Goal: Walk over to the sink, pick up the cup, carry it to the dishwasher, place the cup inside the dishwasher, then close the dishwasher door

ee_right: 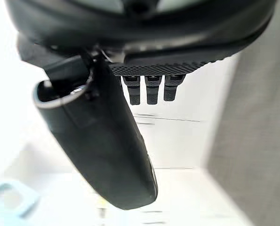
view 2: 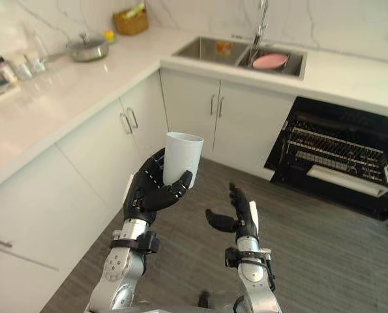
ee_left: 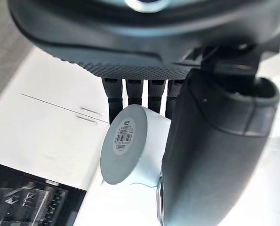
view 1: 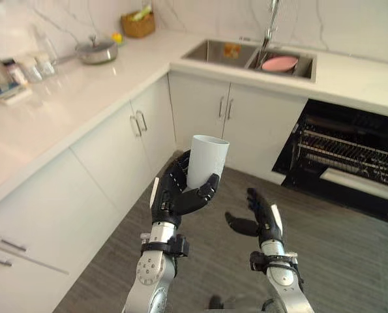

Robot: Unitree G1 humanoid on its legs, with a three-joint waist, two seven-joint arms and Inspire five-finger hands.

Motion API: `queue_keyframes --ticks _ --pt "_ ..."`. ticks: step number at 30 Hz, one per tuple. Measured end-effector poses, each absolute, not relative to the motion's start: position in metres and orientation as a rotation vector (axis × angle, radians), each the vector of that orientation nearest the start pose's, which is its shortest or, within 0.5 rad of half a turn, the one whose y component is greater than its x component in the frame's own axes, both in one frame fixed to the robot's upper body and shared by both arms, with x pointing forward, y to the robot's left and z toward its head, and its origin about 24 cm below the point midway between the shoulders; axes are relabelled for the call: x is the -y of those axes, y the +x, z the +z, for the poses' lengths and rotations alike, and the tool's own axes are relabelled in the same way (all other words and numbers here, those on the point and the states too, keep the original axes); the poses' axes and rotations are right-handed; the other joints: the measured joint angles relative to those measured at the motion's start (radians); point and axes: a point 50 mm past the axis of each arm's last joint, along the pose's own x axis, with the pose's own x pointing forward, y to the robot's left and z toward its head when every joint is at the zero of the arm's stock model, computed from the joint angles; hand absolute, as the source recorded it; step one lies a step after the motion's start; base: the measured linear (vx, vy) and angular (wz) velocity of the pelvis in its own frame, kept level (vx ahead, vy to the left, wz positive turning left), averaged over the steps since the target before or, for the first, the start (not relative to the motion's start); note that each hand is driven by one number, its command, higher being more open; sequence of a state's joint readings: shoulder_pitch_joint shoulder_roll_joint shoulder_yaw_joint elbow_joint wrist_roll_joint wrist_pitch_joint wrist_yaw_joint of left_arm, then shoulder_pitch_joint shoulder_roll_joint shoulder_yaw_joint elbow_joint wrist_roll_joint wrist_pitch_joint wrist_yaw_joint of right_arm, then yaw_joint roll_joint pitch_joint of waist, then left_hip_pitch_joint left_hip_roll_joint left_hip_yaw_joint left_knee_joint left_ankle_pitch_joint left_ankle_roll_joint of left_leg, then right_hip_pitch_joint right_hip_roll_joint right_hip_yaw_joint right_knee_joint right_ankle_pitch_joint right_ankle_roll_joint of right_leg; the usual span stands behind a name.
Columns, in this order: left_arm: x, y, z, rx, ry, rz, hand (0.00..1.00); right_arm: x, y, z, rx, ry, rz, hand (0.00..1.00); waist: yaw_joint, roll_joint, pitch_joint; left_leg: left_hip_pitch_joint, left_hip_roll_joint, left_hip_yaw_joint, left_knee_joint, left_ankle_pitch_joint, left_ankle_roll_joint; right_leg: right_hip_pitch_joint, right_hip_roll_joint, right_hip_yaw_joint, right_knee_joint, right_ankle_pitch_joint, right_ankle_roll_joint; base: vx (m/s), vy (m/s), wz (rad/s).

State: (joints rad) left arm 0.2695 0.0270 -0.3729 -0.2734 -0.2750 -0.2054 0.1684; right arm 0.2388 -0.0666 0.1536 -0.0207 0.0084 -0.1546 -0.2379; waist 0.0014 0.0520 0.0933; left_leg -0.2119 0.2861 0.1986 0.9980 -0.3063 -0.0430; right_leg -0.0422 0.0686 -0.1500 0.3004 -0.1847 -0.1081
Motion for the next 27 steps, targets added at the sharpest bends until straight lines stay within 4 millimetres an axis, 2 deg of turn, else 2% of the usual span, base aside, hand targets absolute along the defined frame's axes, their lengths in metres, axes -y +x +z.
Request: queue_keyframes --ticks 1,3,4,5,7,8,9,11,12,14,15,17,19,21,22,23,24,26,27 --pt "-0.094 0.192 0.064 0.139 -0.379 -0.090 0.30 0.148 0.202 0.011 -0.043 -0.035 -0.141 0.90 0.011 -0.001 -0.004 -0.023 -0.011 -0.004 -0.045 -0.010 0.003 0.010 -0.001 0.016 -0.003 -0.007 0.002 0.28 0.054 -0.69" --pt "-0.096 0.188 0.061 0.129 -0.383 -0.071 0.30 0.147 0.206 0.012 -0.035 -0.024 -0.135 0.90 0.028 -0.005 -0.007 -0.090 -0.085 -0.067 -0.295 -0.007 -0.004 0.038 -0.013 0.074 -0.009 -0.037 0.017 0.38 0.163 -0.64" --pt "-0.096 0.187 0.060 0.124 -0.383 -0.068 0.30 0.147 0.207 0.011 -0.038 -0.024 -0.136 0.90 0.028 -0.005 -0.007 -0.103 -0.105 -0.088 -0.367 -0.001 -0.010 0.045 -0.019 0.085 -0.011 -0.045 0.022 0.51 0.284 -0.63" --pt "-0.098 0.186 0.058 0.116 -0.380 -0.060 0.30 0.148 0.208 0.006 -0.058 -0.025 -0.139 0.90 0.028 -0.007 -0.007 -0.127 -0.152 -0.122 -0.552 0.081 -0.015 0.059 -0.039 0.123 -0.013 -0.074 0.050 0.40 0.241 -0.57" --pt "-0.100 0.185 0.056 0.108 -0.377 -0.047 0.30 0.150 0.207 0.000 -0.089 -0.014 -0.152 0.90 0.036 -0.013 -0.009 -0.096 -0.179 -0.116 -0.605 0.192 -0.010 0.073 -0.056 0.164 -0.007 -0.091 0.084 0.38 0.258 -0.63" --pt "-0.102 0.185 0.055 0.106 -0.372 -0.042 0.30 0.149 0.206 -0.004 -0.106 -0.004 -0.153 0.90 0.037 -0.014 -0.014 -0.078 -0.194 -0.106 -0.601 0.238 0.019 0.091 -0.075 0.190 -0.004 -0.107 0.110 0.48 0.327 -0.62" --pt "-0.104 0.185 0.056 0.109 -0.367 -0.029 0.30 0.149 0.206 -0.005 -0.116 0.003 -0.159 0.90 0.027 -0.030 -0.017 -0.090 -0.202 -0.082 -0.538 0.190 0.024 0.096 -0.099 0.221 -0.006 -0.106 0.128 0.49 0.330 -0.54" --pt "-0.106 0.185 0.055 0.104 -0.356 -0.018 0.30 0.145 0.206 -0.005 -0.117 0.016 -0.157 0.90 0.030 -0.048 -0.018 -0.083 -0.203 -0.039 -0.503 0.155 0.027 0.087 -0.115 0.256 0.033 -0.102 0.141 0.43 0.301 -0.59" --pt "-0.108 0.185 0.054 0.102 -0.341 -0.027 0.30 0.143 0.207 -0.004 -0.114 0.027 -0.156 0.90 0.028 -0.057 -0.019 -0.037 -0.205 -0.009 -0.512 0.105 0.032 0.039 -0.122 0.259 0.165 -0.098 0.186 0.46 0.323 -0.62" --pt "-0.108 0.184 0.054 0.100 -0.323 -0.042 0.30 0.139 0.208 -0.003 -0.110 0.043 -0.156 0.90 0.024 -0.068 -0.014 0.032 -0.215 0.006 -0.550 0.064 0.052 -0.047 -0.142 0.243 0.384 -0.069 0.262 0.36 0.217 -0.48" --pt "-0.109 0.183 0.053 0.093 -0.312 -0.043 0.30 0.133 0.209 -0.003 -0.109 0.063 -0.154 0.90 0.014 -0.078 -0.014 0.106 -0.226 0.021 -0.587 0.038 0.067 -0.114 -0.168 0.199 0.560 -0.061 0.258 0.34 0.134 -0.38" --pt "-0.109 0.184 0.053 0.095 -0.313 -0.033 0.30 0.127 0.211 0.000 -0.097 0.075 -0.137 0.90 0.007 -0.077 -0.016 0.173 -0.217 0.042 -0.619 0.018 0.068 -0.173 -0.176 0.144 0.637 -0.086 0.215 0.32 0.089 -0.36" --pt "-0.107 0.186 0.058 0.117 -0.315 -0.034 0.30 0.120 0.215 0.009 -0.059 0.081 -0.116 0.90 0.004 -0.076 -0.017 0.242 -0.192 0.074 -0.659 -0.005 0.048 -0.268 -0.177 0.049 0.601 -0.120 0.159 0.34 0.006 -0.41" --pt "-0.107 0.187 0.058 0.124 -0.300 -0.032 0.30 0.117 0.220 0.015 -0.034 0.086 -0.103 0.90 -0.001 -0.085 -0.023 0.280 -0.179 0.110 -0.682 -0.012 0.040 -0.318 -0.191 -0.040 0.477 -0.122 0.134 0.37 -0.063 -0.33" --pt "-0.107 0.187 0.059 0.125 -0.301 -0.031 0.30 0.116 0.224 0.019 -0.015 0.086 -0.096 0.90 -0.009 -0.089 -0.025 0.302 -0.174 0.114 -0.695 -0.020 0.025 -0.338 -0.191 -0.087 0.366 -0.100 0.107 0.37 -0.097 -0.24" --pt "-0.107 0.187 0.058 0.124 -0.300 -0.031 0.30 0.115 0.225 0.020 -0.008 0.086 -0.094 0.90 -0.014 -0.094 -0.029 0.310 -0.175 0.116 -0.698 -0.027 0.014 -0.335 -0.182 -0.097 0.288 -0.065 0.097 0.48 -0.135 -0.09" --pt "-0.107 0.186 0.058 0.123 -0.298 -0.032 0.30 0.115 0.225 0.023 0.005 0.090 -0.094 0.90 -0.022 -0.125 -0.042 0.331 -0.201 0.110 -0.702 -0.050 -0.023 -0.315 -0.181 -0.086 0.134 0.126 0.061 0.35 -0.096 -0.02" --pt "-0.099 0.188 0.051 0.087 -0.326 -0.029 0.30 0.122 0.223 0.023 0.013 0.057 -0.098 0.90 -0.018 -0.056 -0.039 0.360 -0.144 0.090 -0.672 -0.087 -0.047 -0.289 -0.130 -0.095 0.165 0.077 0.046 0.43 -0.109 -0.16" --pt "-0.097 0.188 0.051 0.082 -0.336 -0.029 0.30 0.125 0.220 0.024 0.012 0.057 -0.112 0.90 -0.018 -0.044 -0.032 0.347 -0.111 0.079 -0.579 -0.081 -0.053 -0.266 -0.109 -0.098 0.177 0.045 0.037 0.42 -0.130 -0.21"
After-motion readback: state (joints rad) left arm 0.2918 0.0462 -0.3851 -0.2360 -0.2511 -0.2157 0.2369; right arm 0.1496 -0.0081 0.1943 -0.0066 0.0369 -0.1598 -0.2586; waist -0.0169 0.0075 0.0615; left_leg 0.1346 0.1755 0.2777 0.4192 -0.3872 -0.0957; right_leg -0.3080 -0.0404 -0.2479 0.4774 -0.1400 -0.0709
